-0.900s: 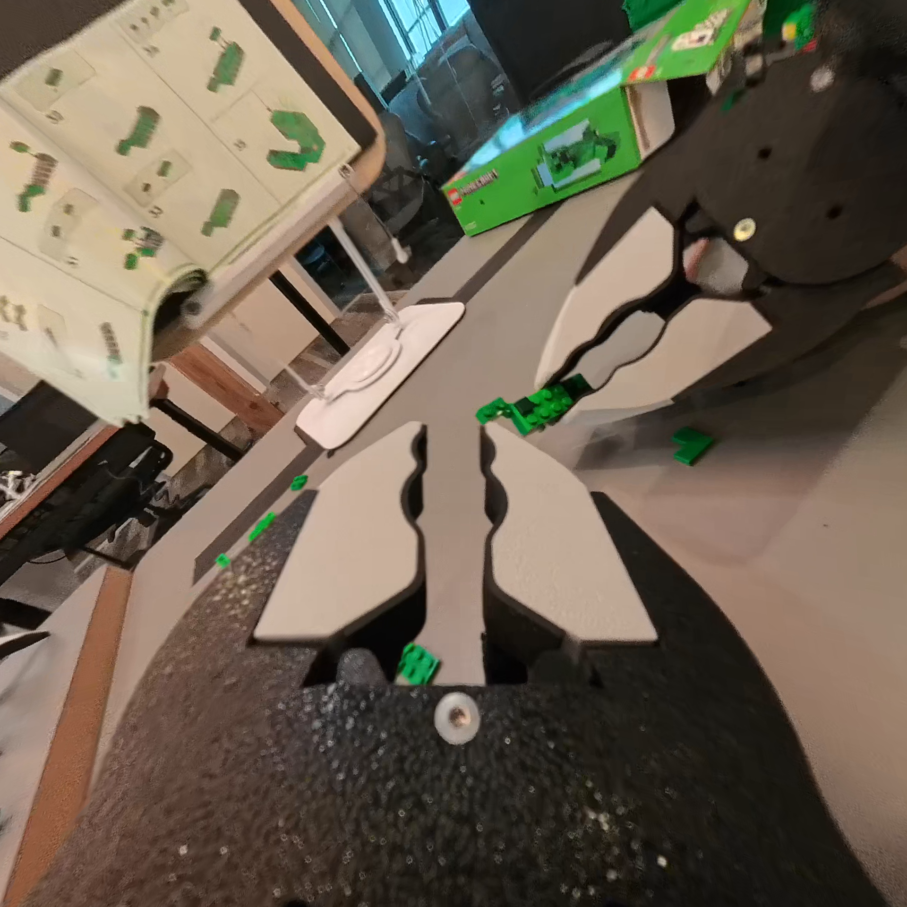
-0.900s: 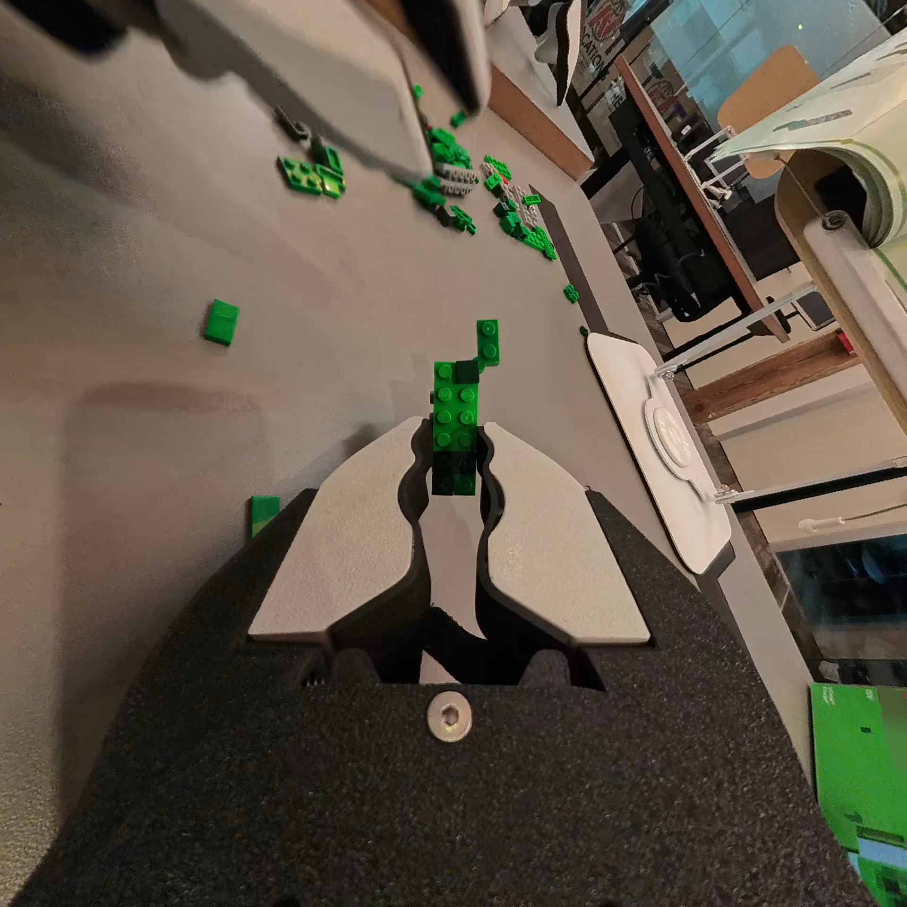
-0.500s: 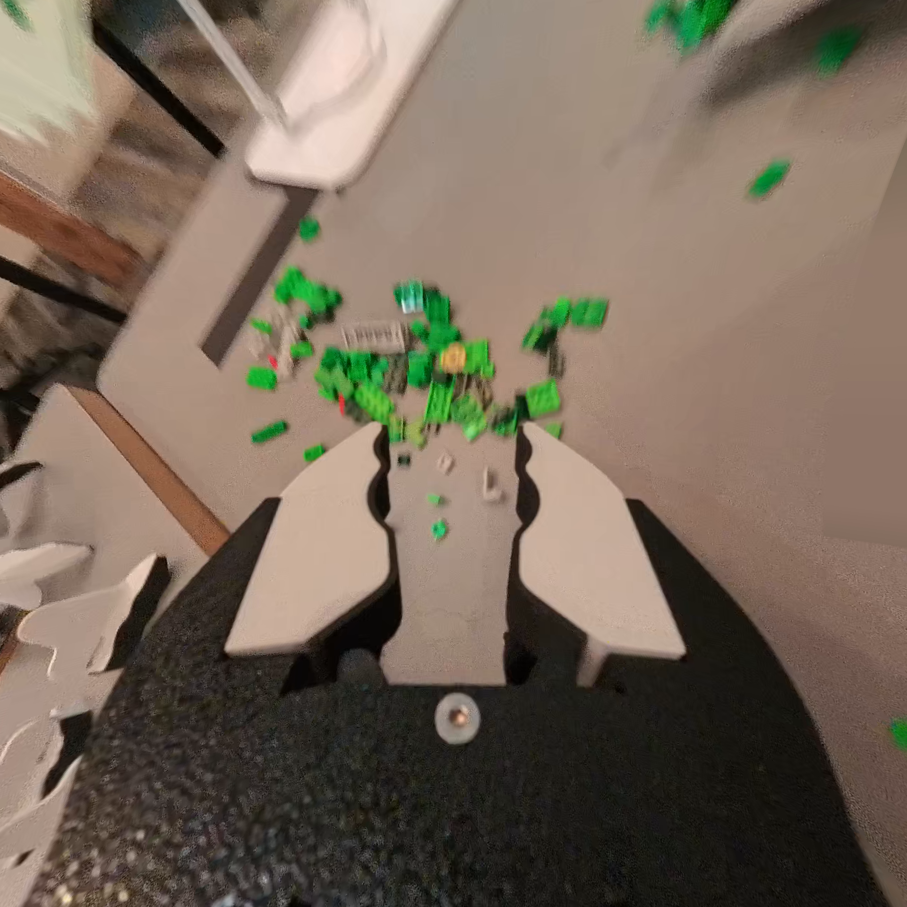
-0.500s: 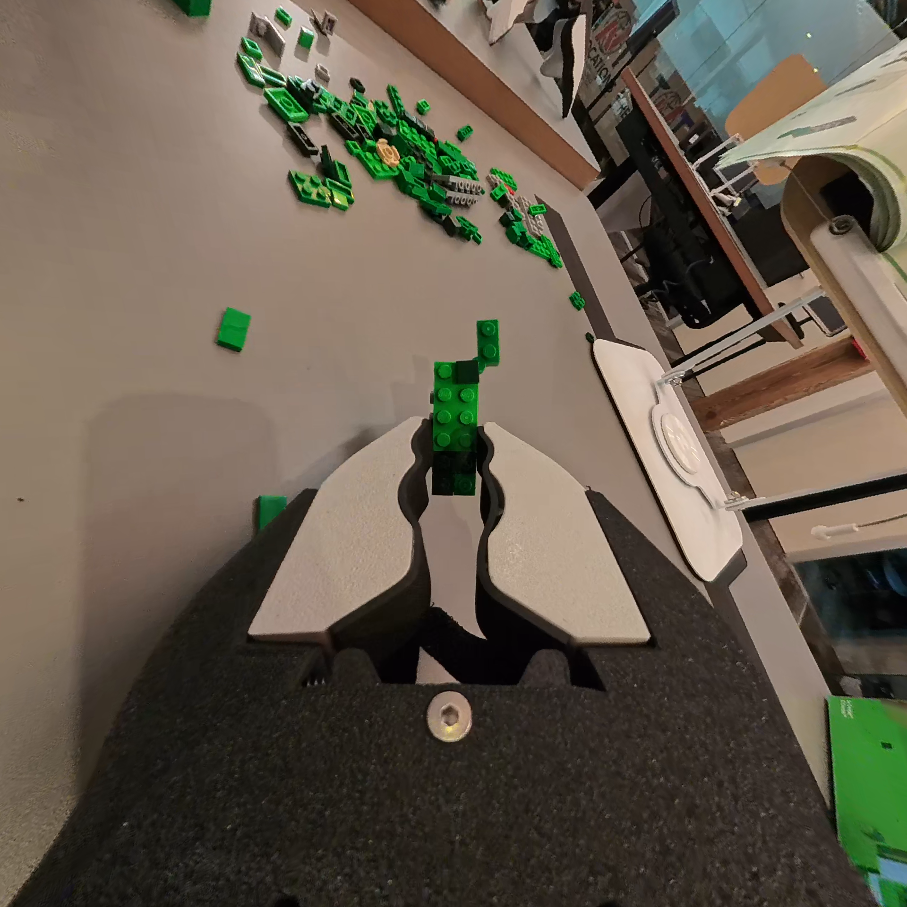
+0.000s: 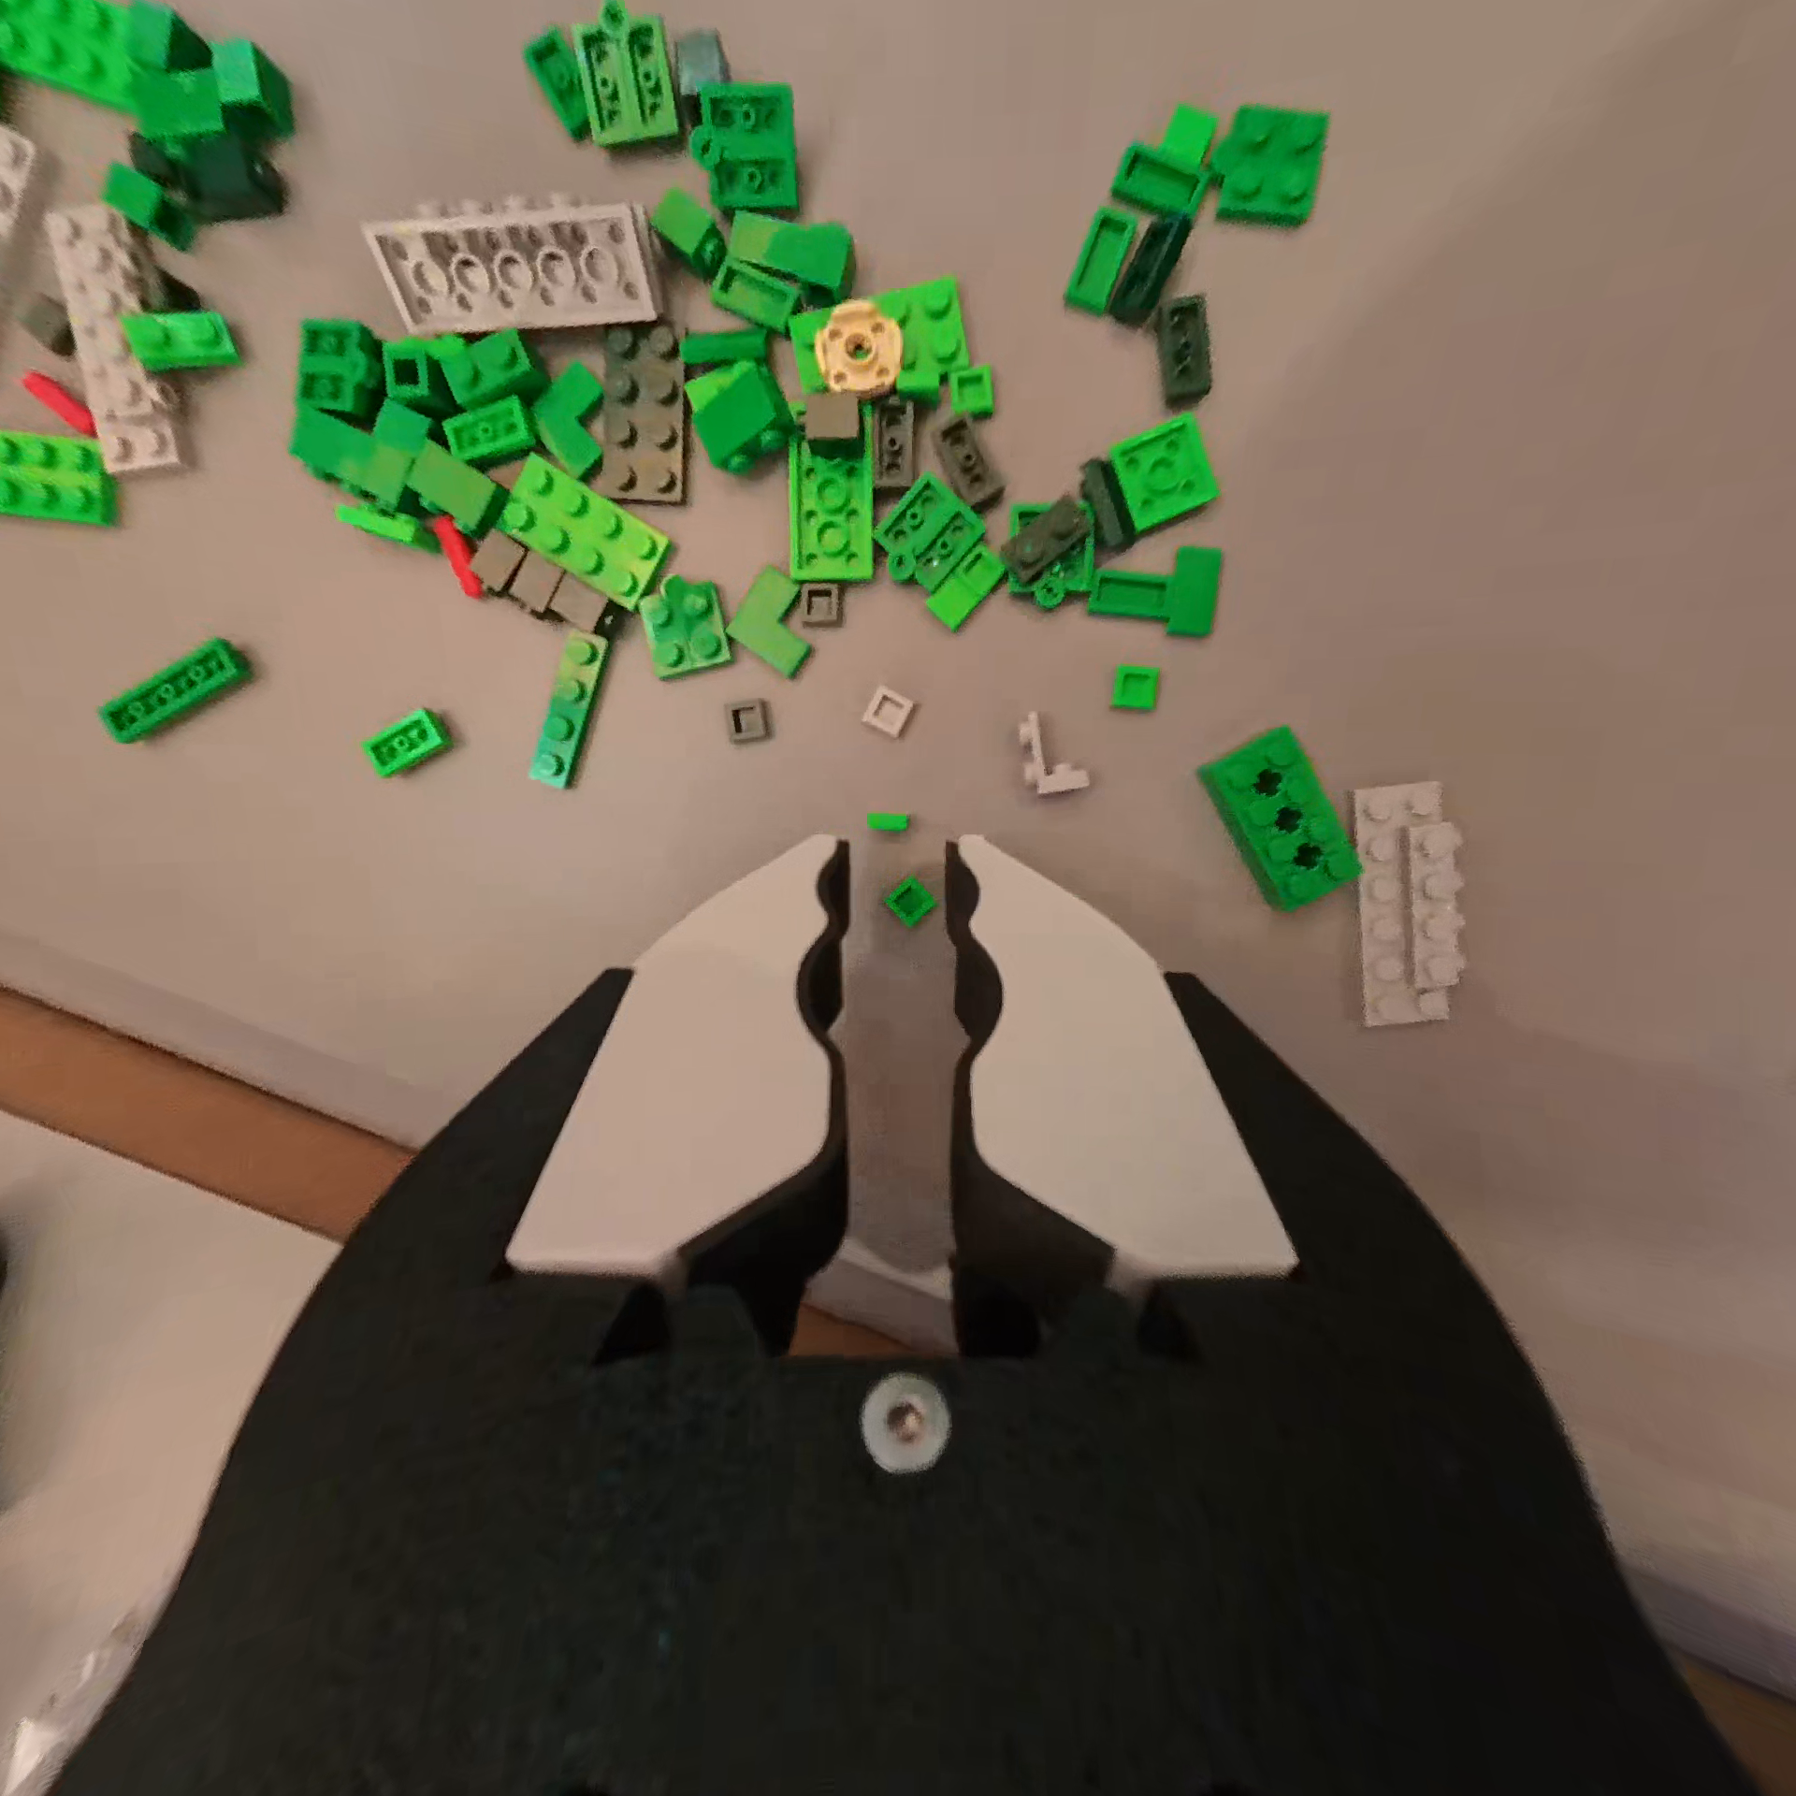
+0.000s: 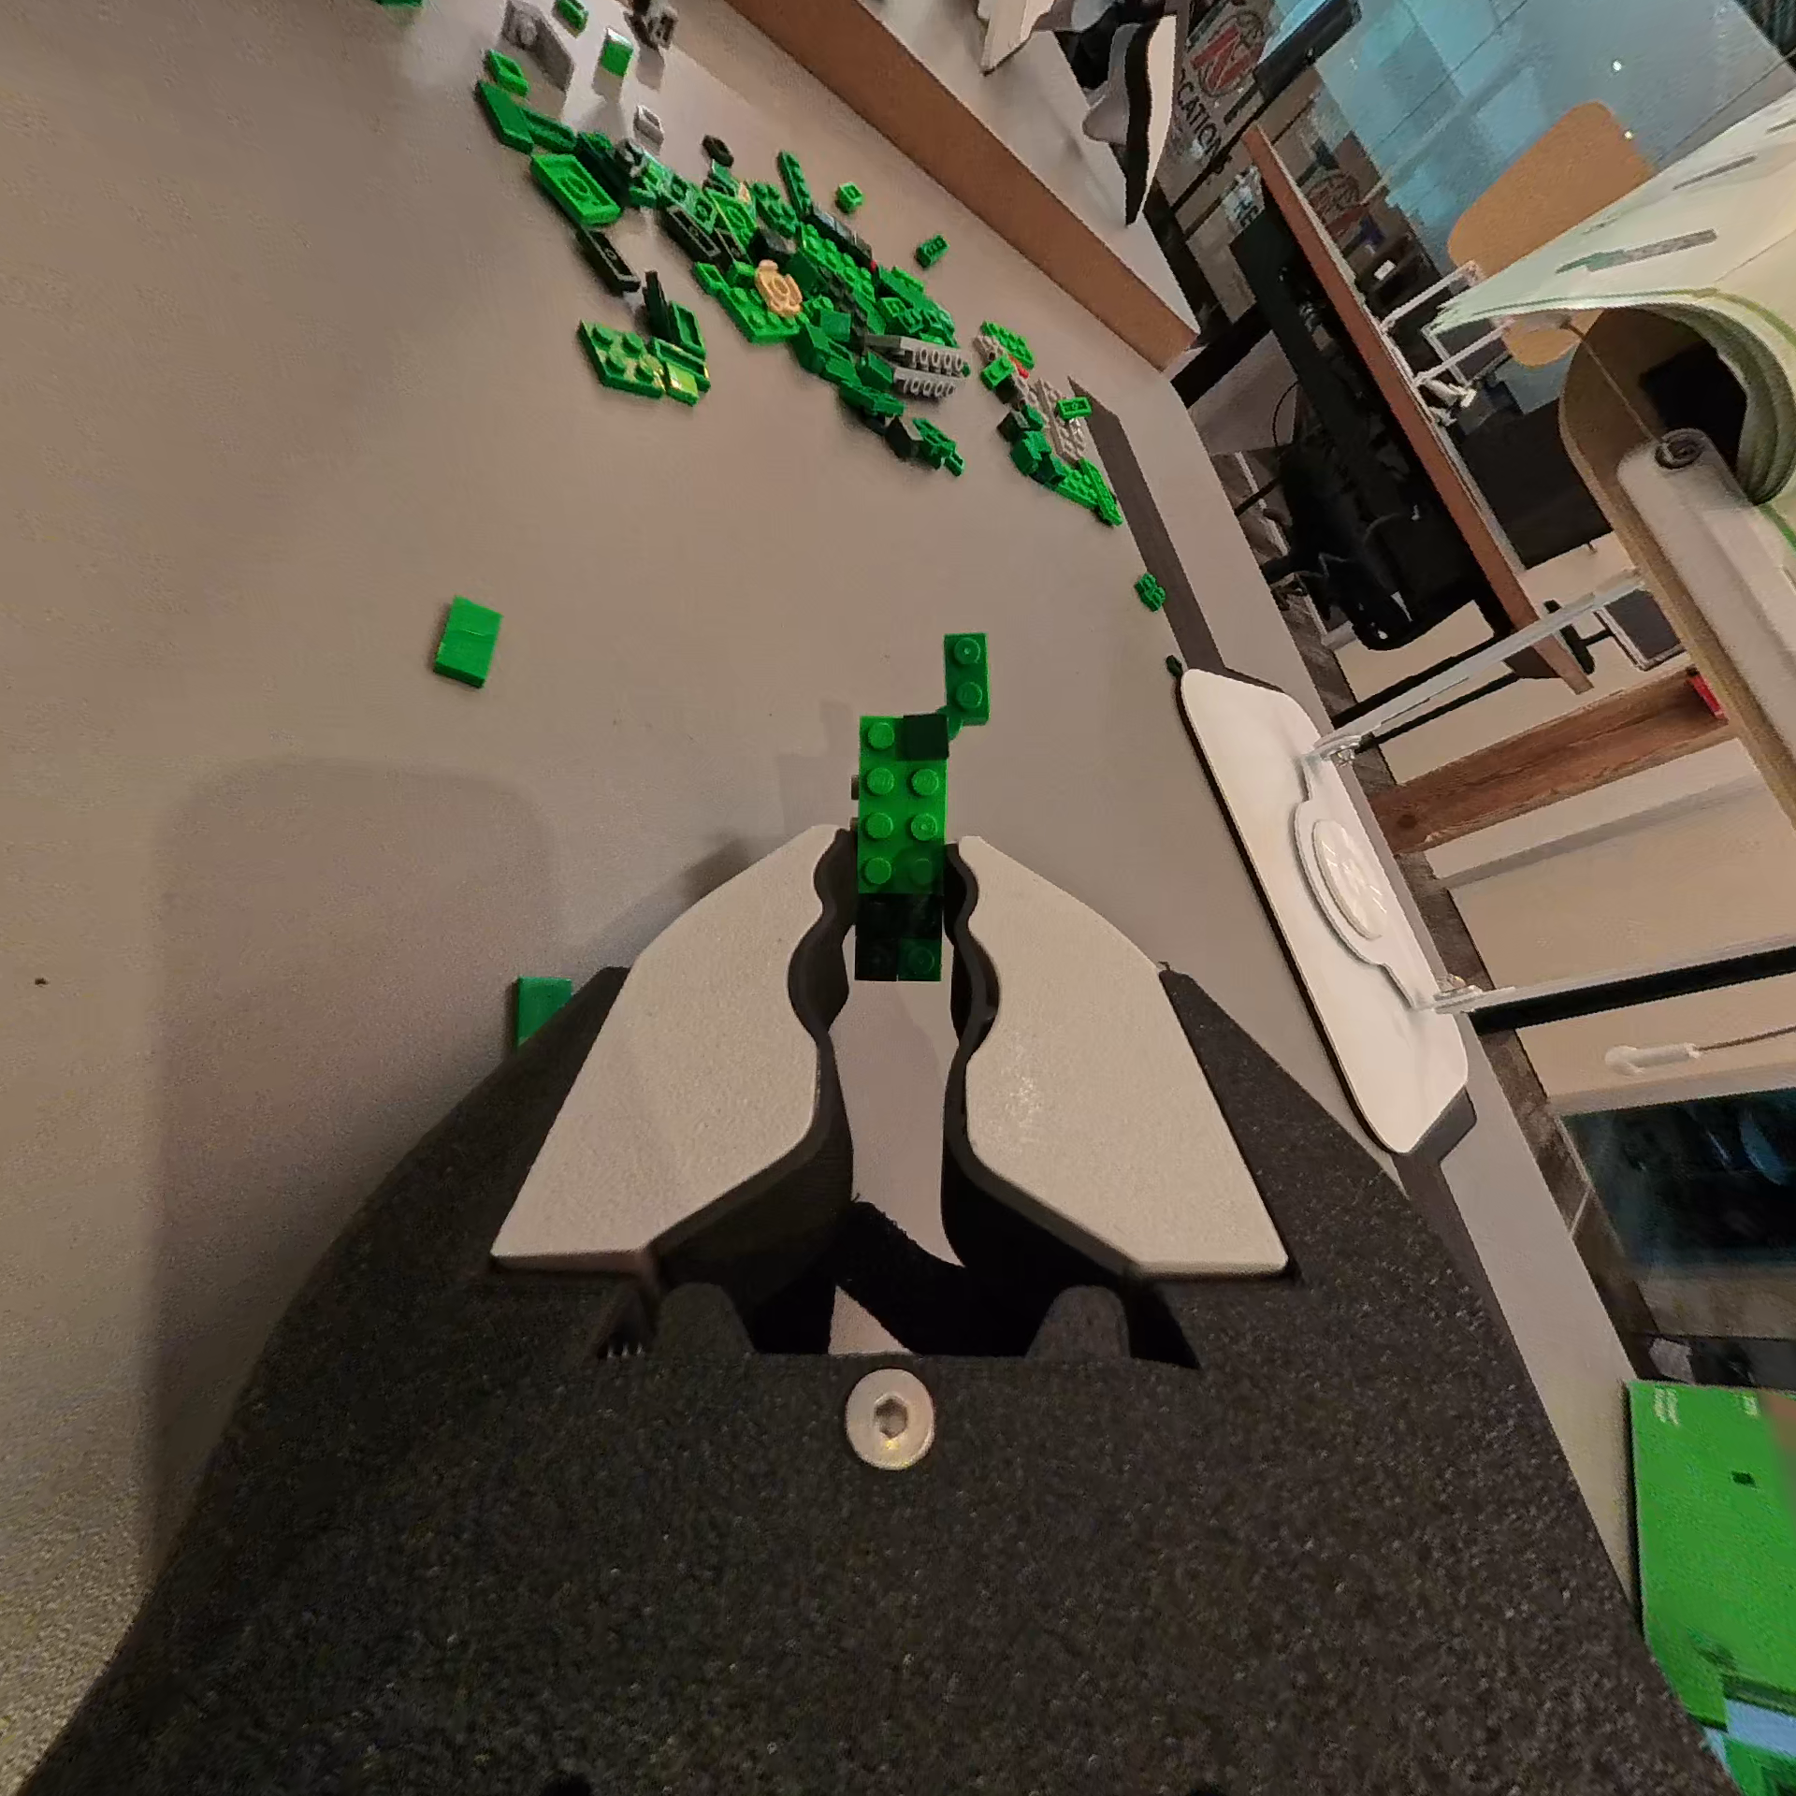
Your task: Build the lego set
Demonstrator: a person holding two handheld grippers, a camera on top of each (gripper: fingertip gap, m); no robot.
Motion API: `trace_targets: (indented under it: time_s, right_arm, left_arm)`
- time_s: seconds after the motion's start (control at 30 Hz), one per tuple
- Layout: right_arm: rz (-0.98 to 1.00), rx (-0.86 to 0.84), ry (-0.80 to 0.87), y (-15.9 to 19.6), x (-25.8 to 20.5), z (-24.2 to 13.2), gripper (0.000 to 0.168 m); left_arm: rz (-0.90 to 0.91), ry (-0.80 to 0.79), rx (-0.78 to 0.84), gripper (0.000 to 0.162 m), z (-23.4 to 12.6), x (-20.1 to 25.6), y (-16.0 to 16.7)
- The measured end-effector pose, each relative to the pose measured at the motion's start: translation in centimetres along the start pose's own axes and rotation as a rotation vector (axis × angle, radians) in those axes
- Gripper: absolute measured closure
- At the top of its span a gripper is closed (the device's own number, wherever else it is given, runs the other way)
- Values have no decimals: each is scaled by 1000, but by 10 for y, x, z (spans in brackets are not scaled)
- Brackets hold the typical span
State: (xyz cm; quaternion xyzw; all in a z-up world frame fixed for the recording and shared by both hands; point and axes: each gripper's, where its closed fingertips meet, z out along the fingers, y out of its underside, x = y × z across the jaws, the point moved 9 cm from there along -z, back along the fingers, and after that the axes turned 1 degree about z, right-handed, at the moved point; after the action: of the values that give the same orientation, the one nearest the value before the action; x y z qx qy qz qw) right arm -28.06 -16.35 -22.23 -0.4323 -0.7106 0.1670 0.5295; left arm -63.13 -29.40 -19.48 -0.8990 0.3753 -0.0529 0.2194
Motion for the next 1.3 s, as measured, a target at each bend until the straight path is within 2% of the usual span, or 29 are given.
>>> trace_targets:
  time_s: [0.23,0.37,0.4,0.57,0.73,0.9,1.03,1.13,1.23,1.3]
  right_arm:
    - [-3,-2,0,0,0,0,152]
    - [-3,-2,1,0,0,1,152]
    - [-4,-2,0,0,0,1,152]
    - [-3,0,0,0,0,1,152]
    - [62,20,-59,-9,4,-6,152]
    - [153,-52,-173,-28,6,-21,152]
    - [277,-118,-258,-37,-6,-33,152]
    - [372,-149,-312,-42,-14,-42,152]
    - [488,-161,-356,-42,-19,-48,152]
    - [551,-176,-360,-41,-20,-51,152]
  left_arm:
    - [-6,12,36,145,3,-2,0]
    - [-4,20,50,150,8,-1,1]
    - [-5,25,62,155,9,-1,2]
    - [28,0,149,155,5,6,-4]
    - [31,-88,504,155,-2,48,-54]
    - [-23,-370,680,155,20,126,-118]
    - [-73,-564,762,155,40,174,-151]
    - [-99,-600,827,155,48,196,-167]
    - [-77,-677,805,155,54,206,-173]
    - [-66,-660,768,155,61,211,-177]
